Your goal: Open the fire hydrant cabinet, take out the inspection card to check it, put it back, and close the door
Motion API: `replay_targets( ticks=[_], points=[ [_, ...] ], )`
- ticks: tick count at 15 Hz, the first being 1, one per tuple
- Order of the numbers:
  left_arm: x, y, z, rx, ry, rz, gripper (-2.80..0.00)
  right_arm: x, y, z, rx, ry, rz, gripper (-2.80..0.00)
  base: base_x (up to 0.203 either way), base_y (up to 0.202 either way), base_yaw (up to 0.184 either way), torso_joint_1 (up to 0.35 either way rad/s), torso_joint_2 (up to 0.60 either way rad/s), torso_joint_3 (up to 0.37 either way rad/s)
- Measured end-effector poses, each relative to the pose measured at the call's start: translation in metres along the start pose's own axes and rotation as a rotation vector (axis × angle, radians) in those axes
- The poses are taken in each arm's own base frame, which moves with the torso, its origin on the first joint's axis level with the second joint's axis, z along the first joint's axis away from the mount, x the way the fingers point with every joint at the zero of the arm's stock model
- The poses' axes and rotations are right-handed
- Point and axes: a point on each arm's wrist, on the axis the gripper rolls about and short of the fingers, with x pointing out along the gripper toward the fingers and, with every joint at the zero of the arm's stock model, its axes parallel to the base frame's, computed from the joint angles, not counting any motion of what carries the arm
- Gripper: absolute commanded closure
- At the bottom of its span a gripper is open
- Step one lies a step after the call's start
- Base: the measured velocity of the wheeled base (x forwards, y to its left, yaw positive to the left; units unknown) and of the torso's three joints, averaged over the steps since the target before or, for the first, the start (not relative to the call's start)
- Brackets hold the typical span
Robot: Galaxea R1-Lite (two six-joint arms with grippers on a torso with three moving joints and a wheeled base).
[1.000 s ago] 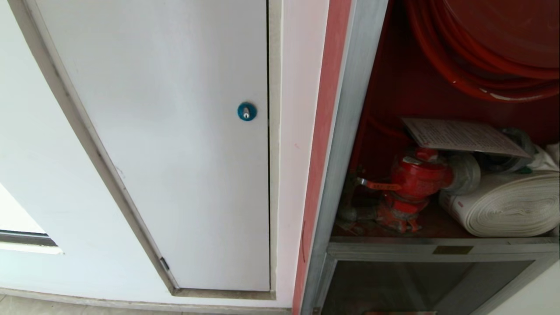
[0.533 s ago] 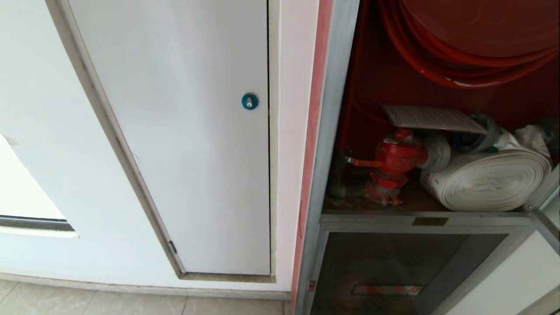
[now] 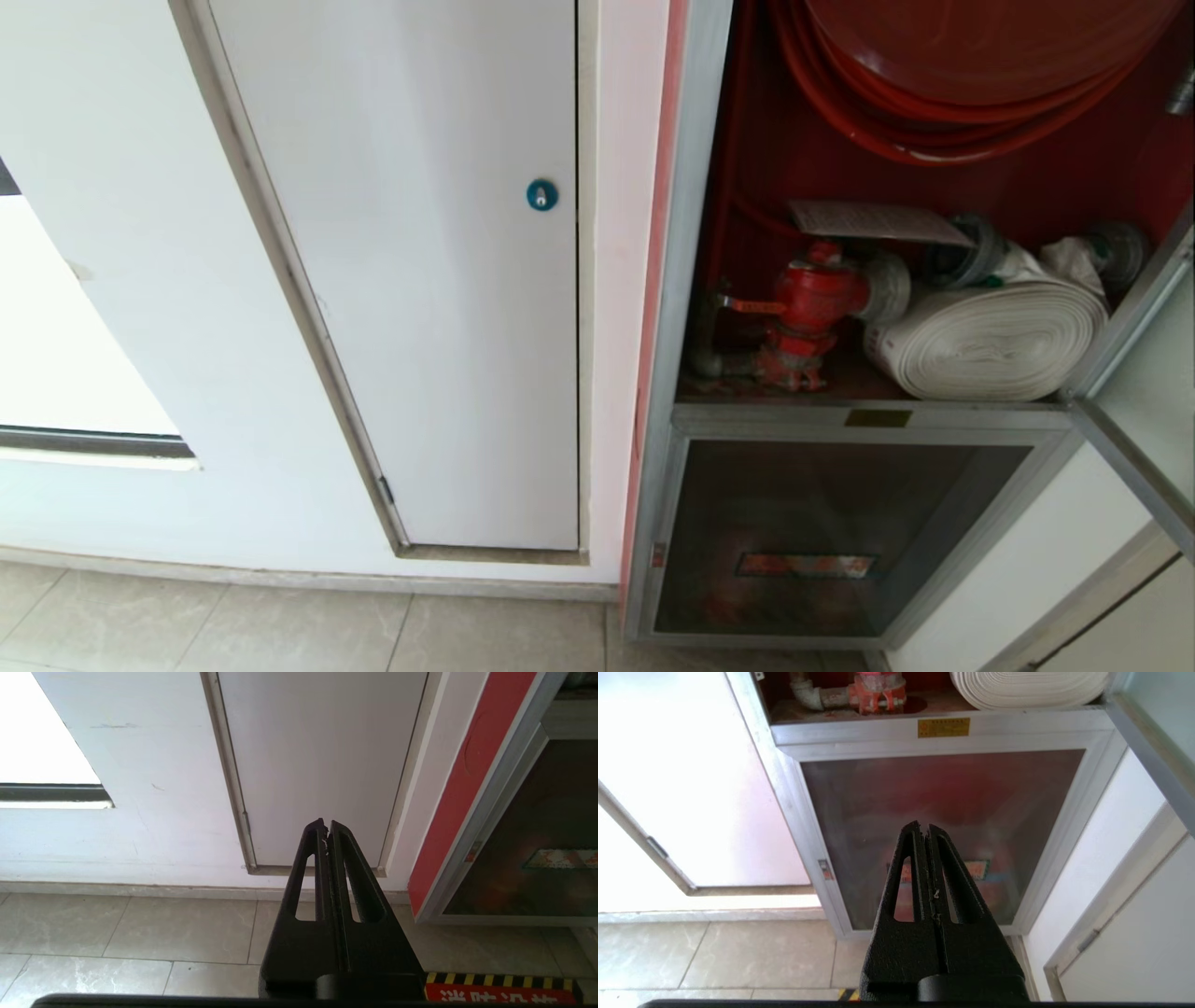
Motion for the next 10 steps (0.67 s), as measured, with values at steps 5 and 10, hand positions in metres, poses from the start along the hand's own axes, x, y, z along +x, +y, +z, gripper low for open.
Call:
replay_targets(
  ticks=[5,10],
  points=[
    [0.0,0.0,0.0,0.0,0.0,0.001,0.0,0.0,0.0,0.0,0.0,0.0,0.0,0.0,-0.195,0.0,0.001,0.003,0.0,0.001],
    [0.0,0.0,0.0,-0.001,0.0,0.001,0.0,0.0,0.0,0.0,0.0,0.0,0.0,0.0,-0.196,0.0,0.002,0.001,0.0,-0.001]
  ],
)
